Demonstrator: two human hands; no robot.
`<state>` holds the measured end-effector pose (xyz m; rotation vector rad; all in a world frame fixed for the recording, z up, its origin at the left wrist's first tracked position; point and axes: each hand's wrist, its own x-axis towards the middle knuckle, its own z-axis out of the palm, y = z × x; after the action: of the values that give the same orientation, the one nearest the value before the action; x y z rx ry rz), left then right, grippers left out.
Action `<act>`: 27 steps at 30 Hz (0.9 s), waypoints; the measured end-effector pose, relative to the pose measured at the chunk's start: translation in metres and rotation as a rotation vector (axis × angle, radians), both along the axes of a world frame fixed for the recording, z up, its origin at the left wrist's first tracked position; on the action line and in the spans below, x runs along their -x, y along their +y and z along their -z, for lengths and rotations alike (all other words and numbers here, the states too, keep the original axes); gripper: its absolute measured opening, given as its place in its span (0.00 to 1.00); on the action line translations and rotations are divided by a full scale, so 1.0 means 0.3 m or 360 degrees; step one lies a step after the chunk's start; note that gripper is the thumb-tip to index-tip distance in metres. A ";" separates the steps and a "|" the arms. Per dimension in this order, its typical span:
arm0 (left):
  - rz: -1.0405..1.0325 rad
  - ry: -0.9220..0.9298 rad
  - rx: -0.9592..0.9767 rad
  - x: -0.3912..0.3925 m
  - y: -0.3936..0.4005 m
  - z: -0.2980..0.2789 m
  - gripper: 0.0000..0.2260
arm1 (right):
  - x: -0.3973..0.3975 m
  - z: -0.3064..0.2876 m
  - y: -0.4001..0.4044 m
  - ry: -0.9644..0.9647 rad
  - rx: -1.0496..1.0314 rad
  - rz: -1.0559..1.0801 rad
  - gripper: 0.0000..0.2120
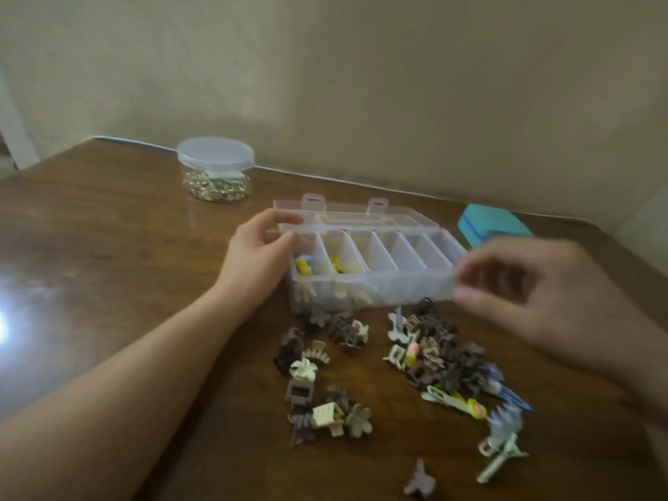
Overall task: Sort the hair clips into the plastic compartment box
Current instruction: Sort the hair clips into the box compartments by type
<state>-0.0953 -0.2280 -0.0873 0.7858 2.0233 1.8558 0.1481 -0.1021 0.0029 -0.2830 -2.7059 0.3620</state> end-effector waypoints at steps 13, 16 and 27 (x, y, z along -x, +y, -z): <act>-0.0056 0.0103 0.0013 -0.021 0.002 -0.007 0.12 | -0.337 0.314 -0.038 -0.0038 -0.0257 -0.0062 0.08; -0.0038 0.0076 0.0011 -0.015 0.002 -0.004 0.12 | -0.283 0.284 -0.038 0.0077 -0.0138 -0.0122 0.08; 0.0002 0.0050 -0.0017 -0.016 0.001 -0.010 0.12 | 0.315 0.105 0.026 0.0533 0.0493 0.0393 0.03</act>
<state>-0.0904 -0.2277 -0.0843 0.8236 2.0331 1.8664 0.0536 -0.0945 -0.0287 -0.5817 -2.2511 0.6878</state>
